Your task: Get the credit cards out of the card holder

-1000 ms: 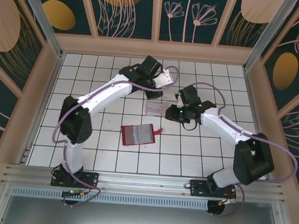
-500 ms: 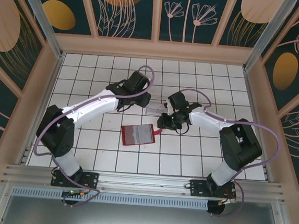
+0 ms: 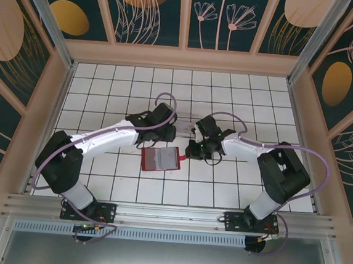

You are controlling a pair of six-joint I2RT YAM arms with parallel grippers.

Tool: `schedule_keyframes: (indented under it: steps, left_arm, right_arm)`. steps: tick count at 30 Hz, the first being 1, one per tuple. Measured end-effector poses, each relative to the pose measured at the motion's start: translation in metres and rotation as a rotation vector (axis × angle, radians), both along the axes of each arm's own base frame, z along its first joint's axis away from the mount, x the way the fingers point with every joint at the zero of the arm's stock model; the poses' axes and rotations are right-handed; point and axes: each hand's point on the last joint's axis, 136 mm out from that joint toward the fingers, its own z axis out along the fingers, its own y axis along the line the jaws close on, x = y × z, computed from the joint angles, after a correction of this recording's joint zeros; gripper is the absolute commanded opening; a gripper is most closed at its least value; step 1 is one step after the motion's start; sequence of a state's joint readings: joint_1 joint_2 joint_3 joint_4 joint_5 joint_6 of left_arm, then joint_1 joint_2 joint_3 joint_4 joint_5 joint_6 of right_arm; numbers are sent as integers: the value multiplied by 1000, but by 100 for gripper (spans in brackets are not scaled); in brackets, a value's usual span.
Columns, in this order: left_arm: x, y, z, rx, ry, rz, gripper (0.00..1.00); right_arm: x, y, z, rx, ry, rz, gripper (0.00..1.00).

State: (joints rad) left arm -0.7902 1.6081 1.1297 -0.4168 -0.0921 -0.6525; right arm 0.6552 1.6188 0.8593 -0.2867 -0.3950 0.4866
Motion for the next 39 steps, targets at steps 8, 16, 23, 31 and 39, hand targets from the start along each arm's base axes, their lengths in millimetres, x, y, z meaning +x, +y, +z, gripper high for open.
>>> schedule_keyframes:
  steps: [8, 16, 23, 31, 39]
  left_arm:
    - [-39, -21, -33, 19, 99, 3, 37]
    - [-57, -14, -74, 142, 168, 53, 38]
    - [-56, -5, -80, 185, 165, 86, 37]
    - [-60, 3, -92, 220, 180, 90, 38]
    - [-56, 7, -93, 223, 157, 118, 16]
  right_arm:
    - [-14, 0, -3, 51, 36, -98, 5]
    - [-18, 7, -3, 82, 52, -127, 5]
    - [-18, 8, -2, 86, 55, -134, 5]
    - [-20, 10, -2, 85, 55, -127, 5]
    - [-20, 10, -2, 81, 55, -125, 4]
